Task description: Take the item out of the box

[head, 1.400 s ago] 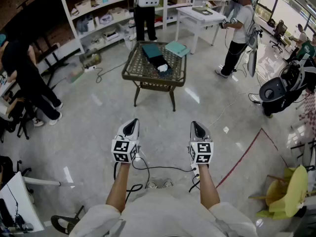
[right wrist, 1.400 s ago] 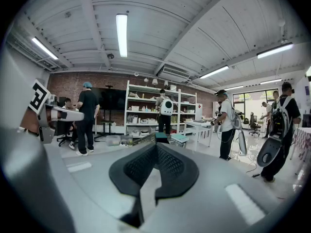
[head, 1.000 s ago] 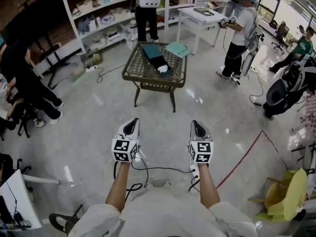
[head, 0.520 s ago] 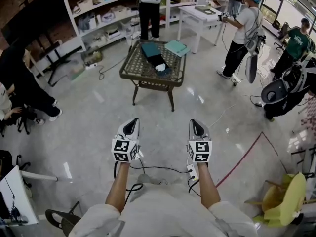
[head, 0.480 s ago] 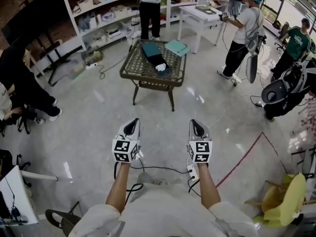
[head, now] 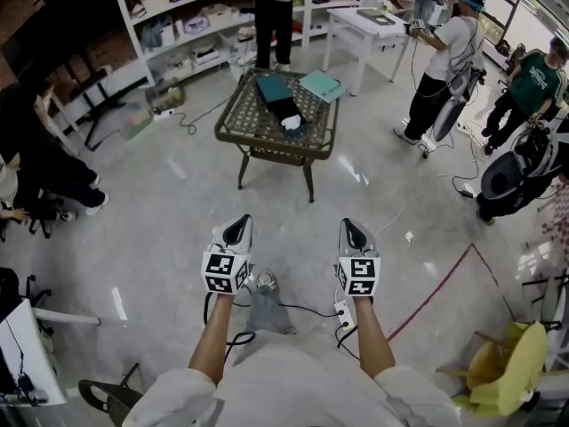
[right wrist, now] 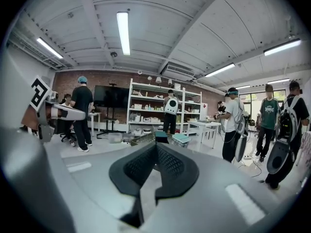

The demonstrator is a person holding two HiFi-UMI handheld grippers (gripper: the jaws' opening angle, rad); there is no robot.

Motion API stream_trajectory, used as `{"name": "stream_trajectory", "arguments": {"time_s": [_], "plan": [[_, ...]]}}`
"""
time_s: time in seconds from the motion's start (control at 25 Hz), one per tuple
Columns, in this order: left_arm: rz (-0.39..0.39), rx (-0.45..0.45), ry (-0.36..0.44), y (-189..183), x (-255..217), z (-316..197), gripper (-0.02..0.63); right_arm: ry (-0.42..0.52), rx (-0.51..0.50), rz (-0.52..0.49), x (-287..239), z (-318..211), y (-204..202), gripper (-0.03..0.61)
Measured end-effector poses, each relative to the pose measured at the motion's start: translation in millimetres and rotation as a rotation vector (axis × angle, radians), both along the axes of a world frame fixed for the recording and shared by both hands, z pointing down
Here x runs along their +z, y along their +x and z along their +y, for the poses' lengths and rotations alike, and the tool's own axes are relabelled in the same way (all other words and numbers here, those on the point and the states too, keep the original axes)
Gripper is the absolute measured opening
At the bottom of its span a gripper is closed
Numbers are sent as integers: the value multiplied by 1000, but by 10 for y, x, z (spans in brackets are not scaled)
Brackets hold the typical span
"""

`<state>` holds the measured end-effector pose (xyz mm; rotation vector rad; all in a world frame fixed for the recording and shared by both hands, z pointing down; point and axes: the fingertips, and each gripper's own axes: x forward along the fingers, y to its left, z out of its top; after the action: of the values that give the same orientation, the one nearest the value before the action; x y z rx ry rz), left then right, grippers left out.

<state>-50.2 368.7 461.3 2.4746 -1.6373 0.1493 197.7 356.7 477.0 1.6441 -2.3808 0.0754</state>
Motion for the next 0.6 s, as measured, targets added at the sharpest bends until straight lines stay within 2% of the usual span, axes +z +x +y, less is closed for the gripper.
{"name": "stream_trajectory", "arguments": {"time_s": [0.32,0.6], "plan": [[16,28,10,-72,2,-894,5,5,24,14,-4,-801,-77,0],[27,57,14,-312,8,-1775,5,0,61,21,-11,-1614,-300,0]]}}
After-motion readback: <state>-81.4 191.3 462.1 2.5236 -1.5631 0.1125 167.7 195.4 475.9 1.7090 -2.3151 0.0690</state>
